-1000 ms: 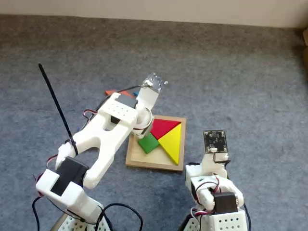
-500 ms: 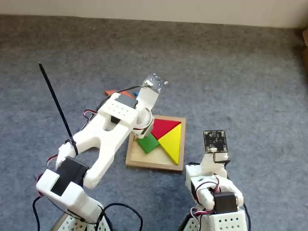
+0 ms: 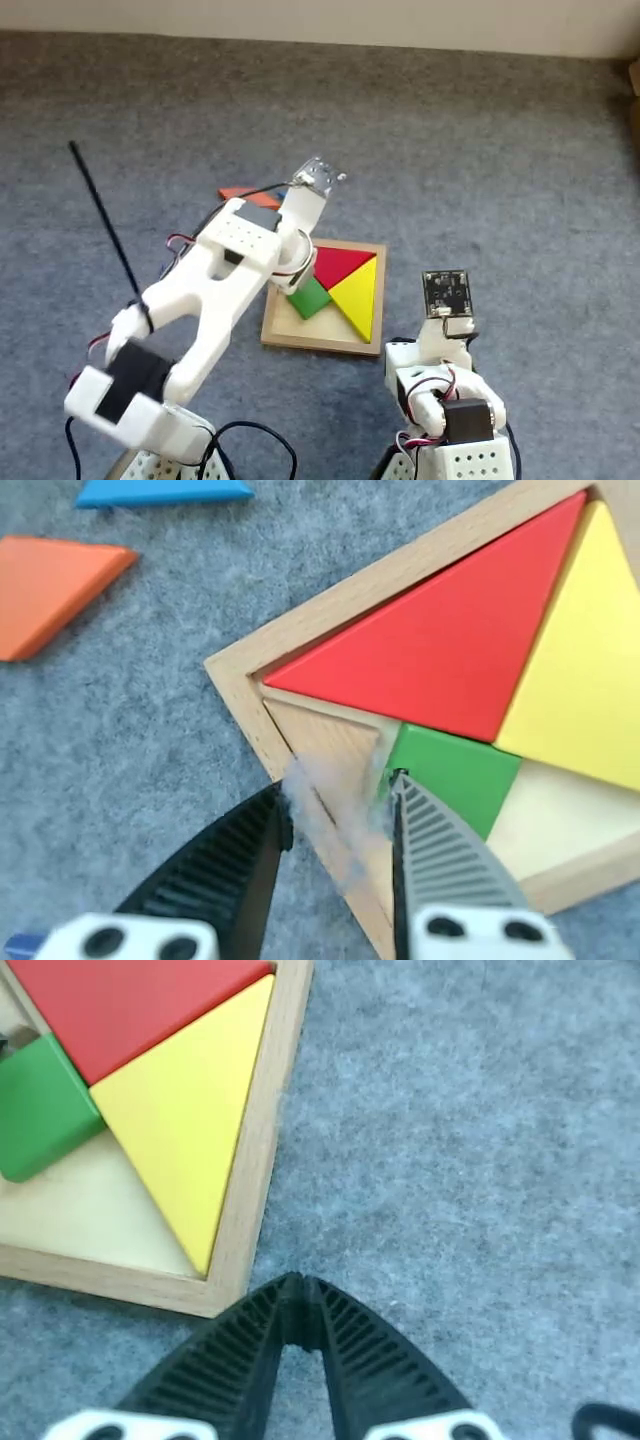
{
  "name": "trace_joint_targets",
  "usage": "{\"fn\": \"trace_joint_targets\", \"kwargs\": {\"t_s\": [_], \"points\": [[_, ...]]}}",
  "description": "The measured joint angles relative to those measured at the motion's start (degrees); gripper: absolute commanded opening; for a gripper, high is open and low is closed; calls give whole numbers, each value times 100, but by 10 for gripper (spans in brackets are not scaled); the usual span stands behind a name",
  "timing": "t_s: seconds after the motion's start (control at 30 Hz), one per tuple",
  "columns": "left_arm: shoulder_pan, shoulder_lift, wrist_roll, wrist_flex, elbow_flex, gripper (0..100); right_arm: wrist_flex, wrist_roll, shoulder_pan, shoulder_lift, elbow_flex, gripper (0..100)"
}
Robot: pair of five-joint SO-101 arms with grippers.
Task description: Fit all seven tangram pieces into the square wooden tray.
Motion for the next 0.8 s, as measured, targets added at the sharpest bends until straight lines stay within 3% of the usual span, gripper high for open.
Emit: {"fn": "trace_joint_targets", "kwargs": {"t_s": [0.17,0.4,0.8], "points": [[-105,-484,0,-44,369,167,0,0,0,0,0,15],[-598,-141,0,-862,607,165,0,0,0,0,0,15],[-484,141,-9,-949,519,165,0,0,0,0,0,15]]}}
